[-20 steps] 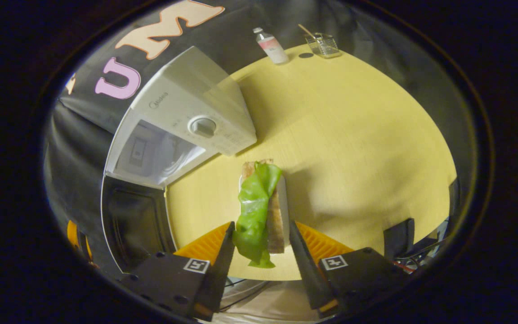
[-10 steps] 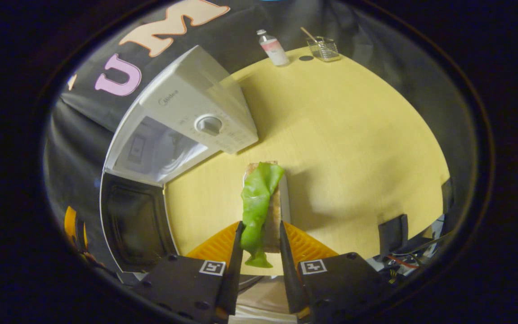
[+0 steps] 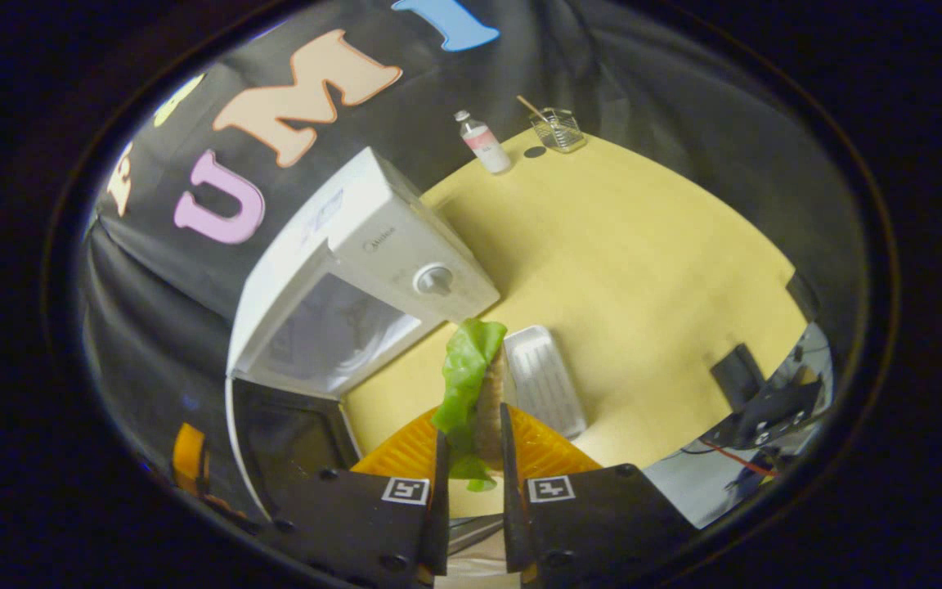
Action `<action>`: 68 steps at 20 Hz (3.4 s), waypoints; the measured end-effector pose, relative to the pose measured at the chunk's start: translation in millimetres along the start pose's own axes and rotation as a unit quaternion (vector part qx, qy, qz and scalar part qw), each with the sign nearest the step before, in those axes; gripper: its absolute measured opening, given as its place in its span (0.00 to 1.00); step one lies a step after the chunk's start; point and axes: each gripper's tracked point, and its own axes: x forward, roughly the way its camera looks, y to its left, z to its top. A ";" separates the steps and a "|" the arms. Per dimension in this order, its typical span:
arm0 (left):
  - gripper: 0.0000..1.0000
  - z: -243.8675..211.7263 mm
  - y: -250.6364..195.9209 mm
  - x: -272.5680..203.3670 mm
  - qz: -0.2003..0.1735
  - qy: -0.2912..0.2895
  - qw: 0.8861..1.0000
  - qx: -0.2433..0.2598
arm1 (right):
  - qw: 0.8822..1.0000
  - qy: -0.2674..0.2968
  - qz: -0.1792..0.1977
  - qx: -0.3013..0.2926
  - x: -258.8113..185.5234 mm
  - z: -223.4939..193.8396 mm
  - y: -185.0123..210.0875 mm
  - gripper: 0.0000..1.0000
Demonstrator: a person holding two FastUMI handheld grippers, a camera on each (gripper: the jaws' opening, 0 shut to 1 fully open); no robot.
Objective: Open the microwave oven with the left hand, put the food in, and close the microwave oven.
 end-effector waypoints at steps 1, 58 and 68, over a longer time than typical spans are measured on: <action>0.95 -0.9 -1.1 0.6 -0.011 0.002 1.000 -0.001 | 1.000 -0.002 0.013 0.011 -1.0 -4.0 8.8 0.22; 0.35 -94.1 114.1 -54.8 0.026 0.097 0.995 0.002 | 0.936 -0.279 0.020 -0.212 38.9 24.3 151.0 0.91; 0.02 -118.5 100.4 -60.6 -0.042 0.126 0.989 0.064 | 0.918 -0.344 -0.057 -0.190 -42.7 0.2 101.0 0.99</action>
